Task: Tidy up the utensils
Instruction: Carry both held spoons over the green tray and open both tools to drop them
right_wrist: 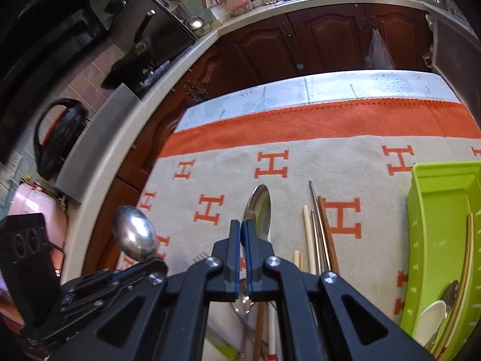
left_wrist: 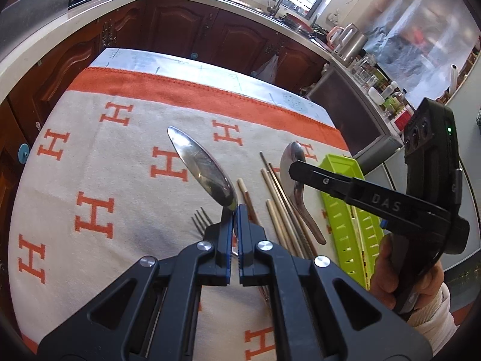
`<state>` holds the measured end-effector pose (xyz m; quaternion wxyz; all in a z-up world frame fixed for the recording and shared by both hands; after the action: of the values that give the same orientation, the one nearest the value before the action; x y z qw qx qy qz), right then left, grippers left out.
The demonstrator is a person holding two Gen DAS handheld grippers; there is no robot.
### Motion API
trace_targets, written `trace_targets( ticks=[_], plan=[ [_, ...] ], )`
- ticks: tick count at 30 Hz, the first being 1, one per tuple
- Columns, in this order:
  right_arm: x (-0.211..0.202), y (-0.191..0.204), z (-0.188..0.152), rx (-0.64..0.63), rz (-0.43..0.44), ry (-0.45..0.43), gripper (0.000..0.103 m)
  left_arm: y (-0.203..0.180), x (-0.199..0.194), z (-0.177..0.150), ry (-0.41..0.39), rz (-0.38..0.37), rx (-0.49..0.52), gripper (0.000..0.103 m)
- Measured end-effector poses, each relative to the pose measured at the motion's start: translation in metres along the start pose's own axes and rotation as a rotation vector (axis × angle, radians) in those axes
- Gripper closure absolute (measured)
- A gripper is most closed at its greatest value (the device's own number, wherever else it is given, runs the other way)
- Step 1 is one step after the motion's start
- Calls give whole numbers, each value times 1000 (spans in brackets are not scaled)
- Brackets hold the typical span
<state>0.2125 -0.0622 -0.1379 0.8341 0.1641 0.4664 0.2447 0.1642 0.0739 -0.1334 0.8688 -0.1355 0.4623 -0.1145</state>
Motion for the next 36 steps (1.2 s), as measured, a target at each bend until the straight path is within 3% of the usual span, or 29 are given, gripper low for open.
trace_targets(
  ticks=[9, 17, 28, 36],
  plan=[
    [-51, 8, -9, 19, 111, -58, 101, -45, -21, 2, -22, -46, 60, 103],
    [-99, -8, -18, 51, 142, -128, 101, -97, -38, -1, -32, -114, 131, 103],
    [-147, -78, -32, 161, 73, -225, 101, -189, -40, -10, 17, -233, 241, 103],
    [-156, -124, -50, 229, 4, -238, 101, -253, 8, -28, 140, -280, 357, 102]
  ],
)
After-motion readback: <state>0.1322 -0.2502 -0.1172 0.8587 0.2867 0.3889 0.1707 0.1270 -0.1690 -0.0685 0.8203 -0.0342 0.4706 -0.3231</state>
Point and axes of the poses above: each gripper's, at about its wrist camera, not at the fingertips, and x roughly the way its jaws point, y to its left, z to its top, the point moved 7 cm from there along x, roughly the way its jaws point, and after that the axes turned 4 degrees about z, right-handed, at the moved point
